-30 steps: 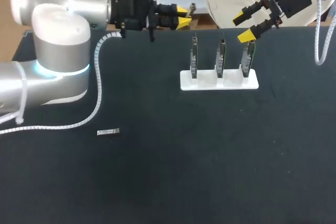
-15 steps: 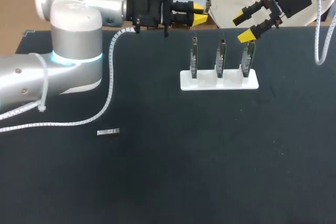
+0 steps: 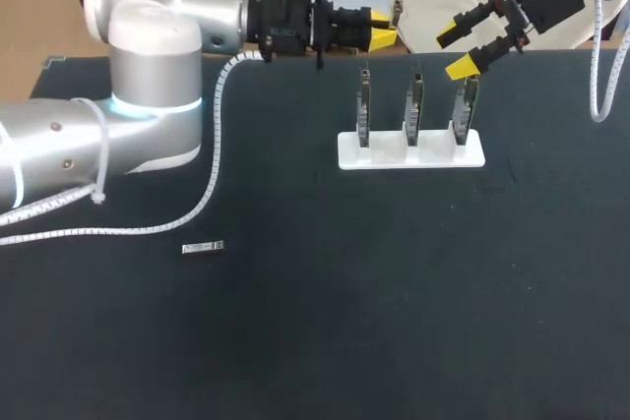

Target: Pick up the optical module with the left hand, and insert it into the network port with the right hand.

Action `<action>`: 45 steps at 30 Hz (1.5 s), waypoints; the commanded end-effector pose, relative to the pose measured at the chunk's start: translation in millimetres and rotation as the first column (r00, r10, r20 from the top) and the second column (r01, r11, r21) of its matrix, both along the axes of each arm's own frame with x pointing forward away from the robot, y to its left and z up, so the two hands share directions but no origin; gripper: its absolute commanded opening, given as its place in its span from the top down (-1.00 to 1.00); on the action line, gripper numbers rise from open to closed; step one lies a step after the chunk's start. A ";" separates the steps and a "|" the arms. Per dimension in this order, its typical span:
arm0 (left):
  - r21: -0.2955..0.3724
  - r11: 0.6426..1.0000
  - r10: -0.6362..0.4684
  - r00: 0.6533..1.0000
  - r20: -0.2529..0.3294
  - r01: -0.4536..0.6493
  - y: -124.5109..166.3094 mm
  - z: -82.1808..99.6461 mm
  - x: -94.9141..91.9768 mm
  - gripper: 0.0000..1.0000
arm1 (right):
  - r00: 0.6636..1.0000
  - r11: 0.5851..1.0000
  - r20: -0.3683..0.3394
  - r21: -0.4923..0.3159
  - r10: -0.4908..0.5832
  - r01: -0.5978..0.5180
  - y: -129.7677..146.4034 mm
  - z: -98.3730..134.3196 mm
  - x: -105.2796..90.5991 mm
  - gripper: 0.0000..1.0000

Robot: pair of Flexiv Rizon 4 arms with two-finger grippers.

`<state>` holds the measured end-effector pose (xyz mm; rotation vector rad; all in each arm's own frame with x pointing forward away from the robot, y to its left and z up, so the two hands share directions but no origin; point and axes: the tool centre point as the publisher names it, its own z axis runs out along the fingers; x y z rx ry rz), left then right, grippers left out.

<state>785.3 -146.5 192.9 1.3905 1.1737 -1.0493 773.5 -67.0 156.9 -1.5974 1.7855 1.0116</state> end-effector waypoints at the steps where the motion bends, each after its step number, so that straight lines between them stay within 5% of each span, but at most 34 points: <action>1: 0.005 1.000 -0.021 1.000 -0.018 0.021 -4.0 -1.9 2.6 1.00 | 1.000 1.000 0.002 -0.001 -0.003 0.003 0.3 0.1 -1.3 -1.00; 45: -0.026 1.000 -0.020 0.988 -0.156 0.016 -40.0 -15.2 -10.5 1.00 | 1.000 1.000 0.002 -0.001 -0.003 0.003 0.3 0.1 -1.3 -1.00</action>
